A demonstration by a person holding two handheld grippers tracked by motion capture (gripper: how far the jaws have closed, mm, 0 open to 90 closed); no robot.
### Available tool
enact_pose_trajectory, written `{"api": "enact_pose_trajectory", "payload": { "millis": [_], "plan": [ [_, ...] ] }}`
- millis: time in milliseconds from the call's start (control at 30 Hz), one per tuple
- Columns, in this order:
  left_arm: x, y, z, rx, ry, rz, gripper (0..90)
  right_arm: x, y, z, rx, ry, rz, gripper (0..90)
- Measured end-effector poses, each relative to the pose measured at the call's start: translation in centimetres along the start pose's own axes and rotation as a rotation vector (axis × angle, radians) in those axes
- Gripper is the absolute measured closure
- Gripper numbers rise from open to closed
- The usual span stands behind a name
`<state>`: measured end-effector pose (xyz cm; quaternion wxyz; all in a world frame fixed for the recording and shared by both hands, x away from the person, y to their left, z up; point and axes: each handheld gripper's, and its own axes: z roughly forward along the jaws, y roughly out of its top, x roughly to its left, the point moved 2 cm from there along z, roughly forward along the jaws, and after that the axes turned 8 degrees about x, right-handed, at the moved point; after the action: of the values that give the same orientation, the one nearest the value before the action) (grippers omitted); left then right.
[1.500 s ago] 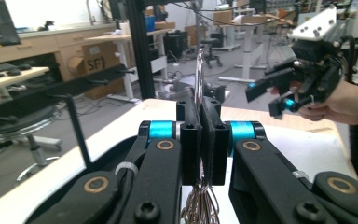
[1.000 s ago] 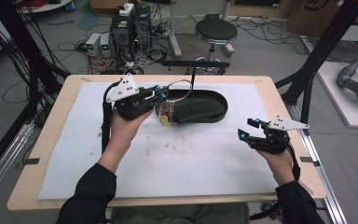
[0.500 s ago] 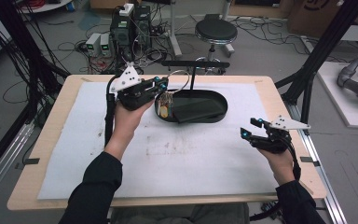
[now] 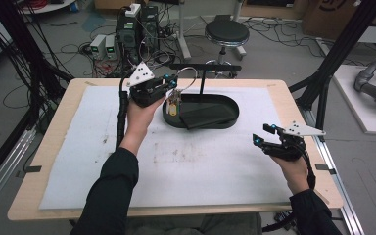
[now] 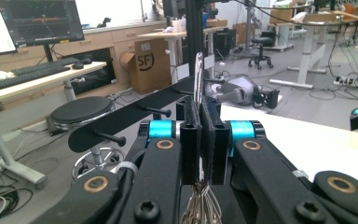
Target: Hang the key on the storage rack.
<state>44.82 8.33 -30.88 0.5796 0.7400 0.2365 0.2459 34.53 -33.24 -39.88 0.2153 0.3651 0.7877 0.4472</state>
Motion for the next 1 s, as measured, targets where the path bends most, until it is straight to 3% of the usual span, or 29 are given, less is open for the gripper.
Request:
{"api": "enact_pose_trajectory", "payload": {
  "millis": [433, 1000],
  "plan": [
    [2.0, -1.6, 1.8, 0.051, 0.067, -0.063, 86.6, -0.2, -0.1, 0.0, -0.001, 0.000, 0.010, 37.2],
    [3.4, -3.5, 3.2, 0.086, 0.108, -0.141, 86.5, -0.3, -0.2, 0.1, 0.000, 0.001, 0.010, 37.3]
  ]
}}
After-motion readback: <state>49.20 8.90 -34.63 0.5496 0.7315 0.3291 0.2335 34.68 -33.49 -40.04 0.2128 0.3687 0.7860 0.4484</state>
